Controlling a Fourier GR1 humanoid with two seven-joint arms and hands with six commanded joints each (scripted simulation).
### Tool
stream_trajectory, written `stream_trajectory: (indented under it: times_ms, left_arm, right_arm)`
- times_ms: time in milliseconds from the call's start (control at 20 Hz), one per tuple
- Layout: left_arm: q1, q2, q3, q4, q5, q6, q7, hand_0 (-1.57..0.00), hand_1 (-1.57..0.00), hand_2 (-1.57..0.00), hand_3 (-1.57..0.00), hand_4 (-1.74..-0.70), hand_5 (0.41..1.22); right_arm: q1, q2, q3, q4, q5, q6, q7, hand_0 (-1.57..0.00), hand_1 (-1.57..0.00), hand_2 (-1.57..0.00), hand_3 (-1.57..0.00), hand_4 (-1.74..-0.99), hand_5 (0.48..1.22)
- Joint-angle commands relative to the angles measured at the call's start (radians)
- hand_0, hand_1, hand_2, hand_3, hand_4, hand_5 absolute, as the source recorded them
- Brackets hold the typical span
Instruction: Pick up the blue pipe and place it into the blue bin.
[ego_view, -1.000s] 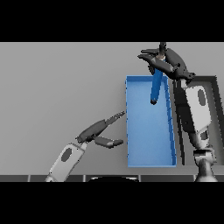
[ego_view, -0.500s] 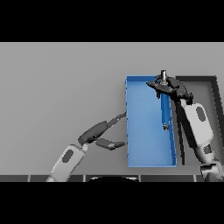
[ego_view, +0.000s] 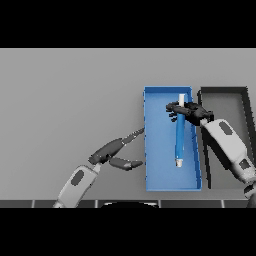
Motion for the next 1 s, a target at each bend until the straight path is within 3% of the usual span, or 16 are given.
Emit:
stream_trajectory:
  times_ms: [0,300,400,450,650,750,950]
  left_arm:
    - [-0.001,0.004,0.002,-0.010,0.002,0.000,-0.002,0.00,0.00,0.00,0.00,-0.88,0.493]
    - [-0.004,0.007,0.007,-0.006,0.004,0.000,0.008,0.00,0.00,0.00,0.00,-0.88,0.480]
    - [-0.003,0.007,0.012,-0.006,0.008,0.002,0.008,0.00,0.00,0.00,0.00,-0.88,0.476]
    - [-0.002,0.011,0.015,-0.010,0.014,-0.002,0.010,0.00,0.00,0.00,0.00,-0.88,0.474]
    - [-0.006,0.006,0.005,-0.007,0.003,0.000,0.012,0.00,0.00,0.00,0.00,-0.88,0.476]
    - [0.008,0.009,0.001,-0.007,-0.002,0.001,0.003,0.00,0.00,0.00,0.00,-0.89,0.478]
    - [0.021,0.033,0.014,-0.032,0.022,-0.014,-0.005,0.00,0.00,0.00,0.00,-0.89,0.480]
  right_arm:
    - [-0.006,-0.009,0.025,-0.008,0.039,0.010,-0.003,-0.26,-0.25,-0.24,-0.16,-1.202,1.013]
    - [-0.016,-0.035,0.073,-0.021,0.131,0.036,-0.035,-0.07,-0.07,-0.06,-0.04,-1.131,0.829]
    - [-0.021,-0.028,0.073,-0.016,0.135,0.036,-0.047,-0.38,-0.18,-0.08,-0.03,-1.144,0.792]
    - [-0.019,-0.025,0.076,-0.011,0.141,0.038,-0.056,-0.30,-0.15,-0.07,-0.02,-1.152,0.778]
    - [-0.001,-0.033,0.059,-0.019,0.112,0.057,-0.070,-0.12,-0.06,-0.03,-0.01,-1.154,0.809]
    - [-0.011,-0.029,0.058,-0.007,0.112,0.067,-0.070,-0.21,-0.10,-0.02,0.00,-1.152,0.804]
    - [-0.016,-0.019,0.068,-0.019,0.122,0.060,-0.067,-0.21,-0.10,-0.02,0.00,-1.152,0.798]
